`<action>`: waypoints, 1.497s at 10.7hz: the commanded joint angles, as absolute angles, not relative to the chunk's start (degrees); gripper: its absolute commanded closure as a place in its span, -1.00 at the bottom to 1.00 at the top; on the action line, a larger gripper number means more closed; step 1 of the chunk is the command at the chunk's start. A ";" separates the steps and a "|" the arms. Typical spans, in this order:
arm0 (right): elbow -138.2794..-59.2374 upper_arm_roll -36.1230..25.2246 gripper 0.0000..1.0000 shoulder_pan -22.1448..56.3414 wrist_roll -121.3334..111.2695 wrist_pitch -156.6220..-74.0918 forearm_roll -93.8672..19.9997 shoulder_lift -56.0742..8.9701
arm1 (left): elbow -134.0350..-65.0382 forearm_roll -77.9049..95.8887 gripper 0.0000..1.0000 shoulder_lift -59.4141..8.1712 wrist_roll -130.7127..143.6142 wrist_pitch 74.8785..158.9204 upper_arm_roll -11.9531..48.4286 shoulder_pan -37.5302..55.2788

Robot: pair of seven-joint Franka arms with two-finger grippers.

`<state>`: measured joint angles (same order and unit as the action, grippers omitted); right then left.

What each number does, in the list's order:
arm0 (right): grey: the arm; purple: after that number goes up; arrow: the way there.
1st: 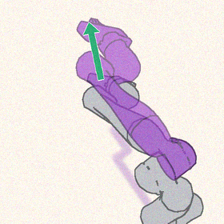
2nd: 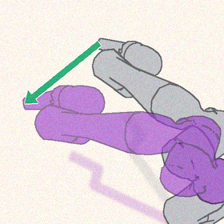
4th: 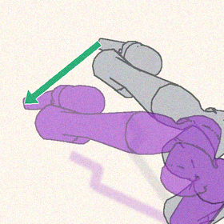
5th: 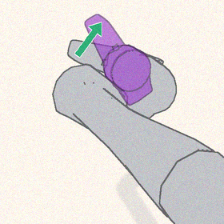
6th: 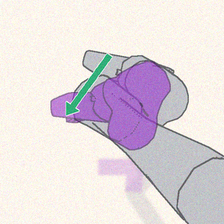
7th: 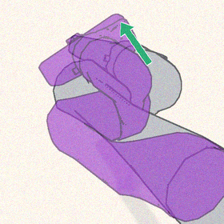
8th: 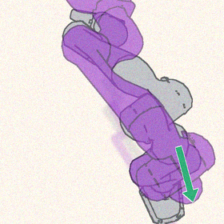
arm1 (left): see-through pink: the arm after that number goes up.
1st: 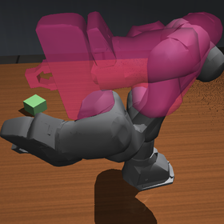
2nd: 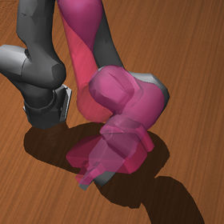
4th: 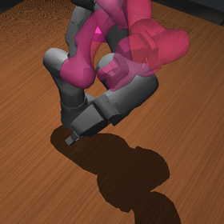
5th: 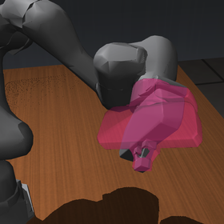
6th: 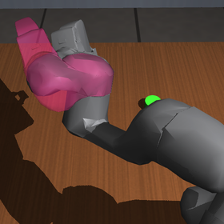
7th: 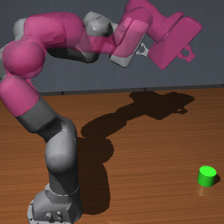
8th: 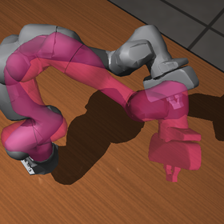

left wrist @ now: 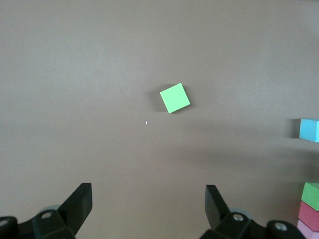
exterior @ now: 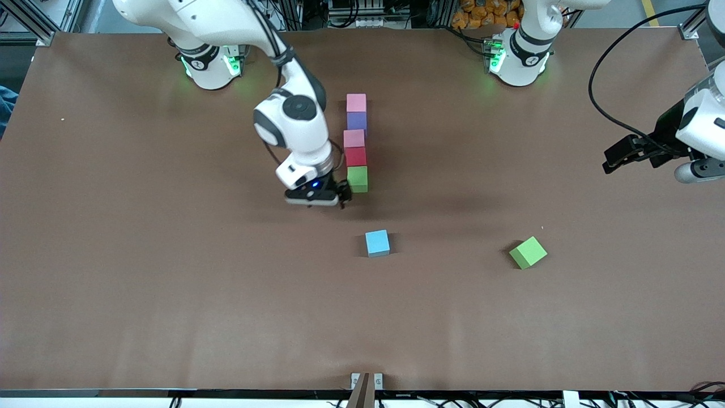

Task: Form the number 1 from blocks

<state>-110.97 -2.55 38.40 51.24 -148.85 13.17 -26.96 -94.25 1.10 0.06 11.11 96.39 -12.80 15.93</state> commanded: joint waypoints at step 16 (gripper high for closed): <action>-85.91 -3.40 -1.00 2.44 -11.96 -87.31 -2.03 -1.84 | -93.43 -0.44 -1.00 2.28 9.67 92.73 5.00 1.23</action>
<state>-92.64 -0.77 0.39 -11.89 -92.20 -3.59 -0.90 -93.52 1.08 1.19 11.11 94.25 3.69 2.15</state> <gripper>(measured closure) 0.000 0.000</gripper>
